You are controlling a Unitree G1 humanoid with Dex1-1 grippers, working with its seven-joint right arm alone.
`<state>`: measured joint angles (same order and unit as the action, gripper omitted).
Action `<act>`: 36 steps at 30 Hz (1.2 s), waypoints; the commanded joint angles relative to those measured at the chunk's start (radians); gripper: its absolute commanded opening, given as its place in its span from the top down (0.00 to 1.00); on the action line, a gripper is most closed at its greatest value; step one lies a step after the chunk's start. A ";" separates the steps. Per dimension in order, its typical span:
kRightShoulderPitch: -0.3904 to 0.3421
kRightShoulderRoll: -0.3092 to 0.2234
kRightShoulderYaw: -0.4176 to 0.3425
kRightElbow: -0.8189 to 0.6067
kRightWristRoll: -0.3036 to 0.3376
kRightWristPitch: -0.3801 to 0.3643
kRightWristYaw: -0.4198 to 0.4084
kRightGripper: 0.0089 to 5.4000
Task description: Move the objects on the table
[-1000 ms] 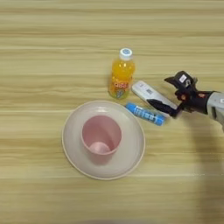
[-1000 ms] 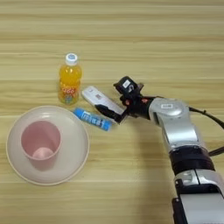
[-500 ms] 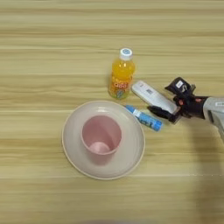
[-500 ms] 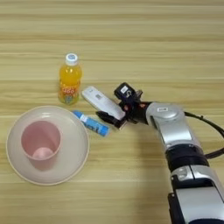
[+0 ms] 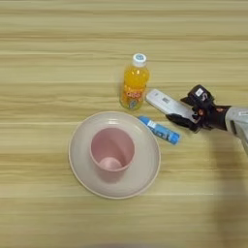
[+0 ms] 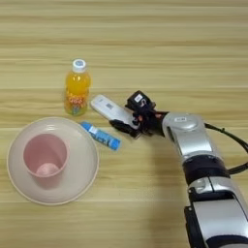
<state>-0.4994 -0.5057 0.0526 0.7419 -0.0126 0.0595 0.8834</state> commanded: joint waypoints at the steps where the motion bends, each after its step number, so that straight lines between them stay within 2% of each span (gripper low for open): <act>1: -0.046 -0.028 0.002 -0.002 -0.008 0.018 -0.004 0.36; 6: -0.048 -0.026 0.008 0.032 -0.010 0.023 0.011 0.45; 19: -0.078 -0.024 -0.010 0.098 -0.002 -0.002 0.003 0.46; 36: -0.083 -0.070 -0.081 -0.055 0.056 0.041 0.032 0.46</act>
<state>-0.5178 -0.5168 0.0048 0.7465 0.0226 0.1066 0.9335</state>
